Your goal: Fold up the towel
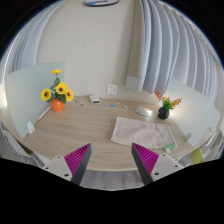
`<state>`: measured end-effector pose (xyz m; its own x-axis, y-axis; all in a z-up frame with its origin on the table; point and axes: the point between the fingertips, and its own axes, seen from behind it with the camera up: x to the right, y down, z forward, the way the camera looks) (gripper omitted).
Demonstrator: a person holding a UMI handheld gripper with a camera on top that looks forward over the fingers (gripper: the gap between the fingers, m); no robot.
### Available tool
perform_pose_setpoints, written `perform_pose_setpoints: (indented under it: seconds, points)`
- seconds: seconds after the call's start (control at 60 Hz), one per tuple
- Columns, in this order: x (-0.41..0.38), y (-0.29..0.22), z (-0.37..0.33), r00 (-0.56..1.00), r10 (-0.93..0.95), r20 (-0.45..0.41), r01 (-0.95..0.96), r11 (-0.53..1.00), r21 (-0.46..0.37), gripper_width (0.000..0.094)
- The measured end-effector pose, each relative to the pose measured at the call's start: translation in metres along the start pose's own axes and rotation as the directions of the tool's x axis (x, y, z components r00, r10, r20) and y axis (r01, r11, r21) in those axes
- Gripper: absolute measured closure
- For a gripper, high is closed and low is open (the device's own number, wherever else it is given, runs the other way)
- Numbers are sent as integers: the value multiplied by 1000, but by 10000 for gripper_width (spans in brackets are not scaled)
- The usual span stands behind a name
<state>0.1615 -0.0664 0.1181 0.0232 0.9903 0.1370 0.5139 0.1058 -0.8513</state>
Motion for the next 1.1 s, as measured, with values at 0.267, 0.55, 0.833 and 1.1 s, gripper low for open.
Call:
perform_pose_setpoints:
  seconds: [0.267,0.55,0.833,1.1]
  points:
    - [10,-12,121,999,-20,25,20,1000,2,85]
    - [29,-3,238,1000,-19,22,21,996,-88,89]
    - [19,0,265,996,-51,80,62,987,-149,642]
    - [-49,-10,205,955,84,286,-15,972,-236,905]
